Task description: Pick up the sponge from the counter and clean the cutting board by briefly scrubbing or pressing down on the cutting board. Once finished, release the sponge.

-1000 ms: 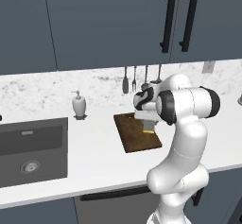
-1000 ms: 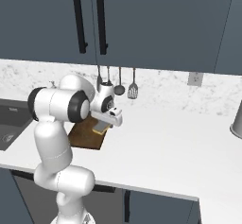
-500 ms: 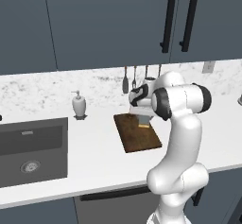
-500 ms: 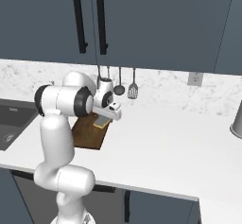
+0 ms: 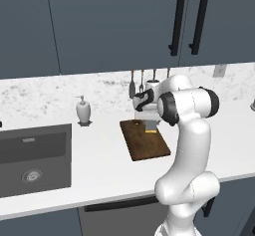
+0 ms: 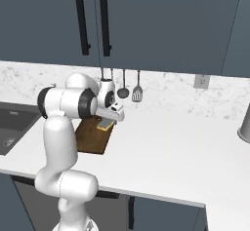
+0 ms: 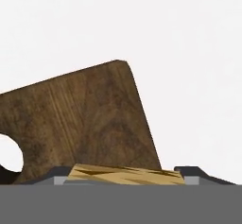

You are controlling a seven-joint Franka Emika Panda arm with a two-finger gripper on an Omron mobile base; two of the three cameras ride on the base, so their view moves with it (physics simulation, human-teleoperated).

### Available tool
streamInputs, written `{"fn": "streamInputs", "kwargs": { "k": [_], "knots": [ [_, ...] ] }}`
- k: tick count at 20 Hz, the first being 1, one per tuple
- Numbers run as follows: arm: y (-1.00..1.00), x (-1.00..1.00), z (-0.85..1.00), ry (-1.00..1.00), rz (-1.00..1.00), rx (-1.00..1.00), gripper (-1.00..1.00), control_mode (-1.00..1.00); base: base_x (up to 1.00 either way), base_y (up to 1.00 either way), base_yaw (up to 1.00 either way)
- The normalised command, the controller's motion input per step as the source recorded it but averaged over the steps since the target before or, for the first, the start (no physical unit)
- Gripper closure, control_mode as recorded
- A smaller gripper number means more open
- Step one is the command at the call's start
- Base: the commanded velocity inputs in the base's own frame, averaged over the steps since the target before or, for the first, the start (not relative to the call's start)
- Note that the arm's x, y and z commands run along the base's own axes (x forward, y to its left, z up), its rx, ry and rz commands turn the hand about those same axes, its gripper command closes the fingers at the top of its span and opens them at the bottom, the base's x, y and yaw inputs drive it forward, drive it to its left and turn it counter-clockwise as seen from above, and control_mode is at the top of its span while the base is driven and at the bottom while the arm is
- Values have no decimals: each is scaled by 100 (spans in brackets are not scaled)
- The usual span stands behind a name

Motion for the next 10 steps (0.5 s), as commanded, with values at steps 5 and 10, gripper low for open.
{"fn": "streamInputs", "kwargs": {
  "k": [5,10],
  "knots": [
    [-27,-96,-45,-9,6,0,100,-100,0,0,0],
    [-37,-88,-32,-11,5,3,100,-100,0,0,0]
  ]
}}
